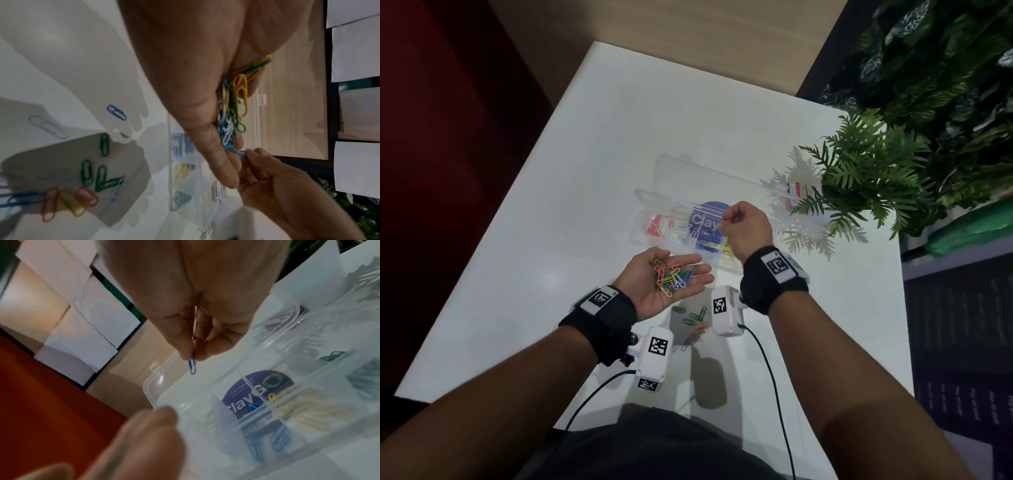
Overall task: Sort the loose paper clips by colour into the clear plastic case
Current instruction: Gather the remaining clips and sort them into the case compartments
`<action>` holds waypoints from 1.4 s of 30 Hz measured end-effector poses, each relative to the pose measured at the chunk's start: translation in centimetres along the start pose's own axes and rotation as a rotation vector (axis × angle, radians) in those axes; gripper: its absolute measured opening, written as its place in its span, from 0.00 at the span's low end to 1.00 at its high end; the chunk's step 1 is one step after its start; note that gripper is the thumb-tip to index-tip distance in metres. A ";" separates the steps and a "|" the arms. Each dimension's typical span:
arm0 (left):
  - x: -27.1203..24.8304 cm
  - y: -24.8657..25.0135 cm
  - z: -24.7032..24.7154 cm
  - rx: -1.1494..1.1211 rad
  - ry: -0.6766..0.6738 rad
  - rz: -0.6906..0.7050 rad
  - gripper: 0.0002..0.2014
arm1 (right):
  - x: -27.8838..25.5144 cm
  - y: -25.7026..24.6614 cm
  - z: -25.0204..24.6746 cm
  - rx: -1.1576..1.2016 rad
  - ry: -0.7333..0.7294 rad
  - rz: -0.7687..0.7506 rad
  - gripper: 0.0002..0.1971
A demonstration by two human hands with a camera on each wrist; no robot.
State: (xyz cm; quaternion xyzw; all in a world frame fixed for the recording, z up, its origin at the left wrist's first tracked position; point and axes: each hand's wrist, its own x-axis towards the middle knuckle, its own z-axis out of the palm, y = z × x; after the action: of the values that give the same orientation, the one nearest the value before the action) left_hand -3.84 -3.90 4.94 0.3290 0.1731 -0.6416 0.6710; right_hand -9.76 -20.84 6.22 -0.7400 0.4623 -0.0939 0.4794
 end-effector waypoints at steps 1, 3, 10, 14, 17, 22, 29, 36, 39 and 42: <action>-0.1 0.3 0.0 -0.007 -0.003 0.003 0.24 | 0.7 0.0 0.4 -0.039 0.001 0.003 0.13; -0.1 0.7 0.0 -0.023 -0.012 0.004 0.25 | 1.4 0.1 0.9 -0.080 0.007 0.017 0.09; 0.4 1.4 0.3 -0.030 -0.030 0.014 0.24 | -3.2 -1.9 -0.9 -0.216 -0.146 -0.231 0.05; 0.7 1.1 0.6 -0.003 -0.063 0.020 0.26 | -6.4 -1.7 -1.2 -0.508 -0.306 -0.433 0.11; 0.9 0.6 0.8 -0.046 -0.056 0.025 0.24 | -7.5 -1.3 -0.9 -0.551 -0.285 -0.472 0.15; 0.6 0.0 1.1 0.007 -0.058 0.020 0.27 | -7.8 -0.4 -0.4 -0.591 -0.333 -0.476 0.15; 0.4 -0.1 1.4 -0.010 -0.120 0.018 0.26 | -7.6 -0.1 -1.7 -0.415 -0.272 -0.489 0.09; 0.3 0.0 1.8 -0.051 -0.146 0.033 0.26 | -8.5 -0.2 -1.9 -0.148 -0.279 -0.365 0.18; 0.5 -0.1 1.7 -0.070 -0.144 0.035 0.28 | -8.7 -0.1 -1.2 -0.358 -0.218 -0.465 0.14; 0.5 -0.1 1.7 -0.068 -0.155 0.020 0.27 | -8.9 -0.4 -0.7 -0.416 -0.209 -0.453 0.14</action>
State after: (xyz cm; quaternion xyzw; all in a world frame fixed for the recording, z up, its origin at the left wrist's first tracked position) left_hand -4.17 -5.36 5.79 0.2571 0.1388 -0.6523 0.6994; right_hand -14.88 -14.35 9.59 -0.9118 0.2434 -0.0250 0.3298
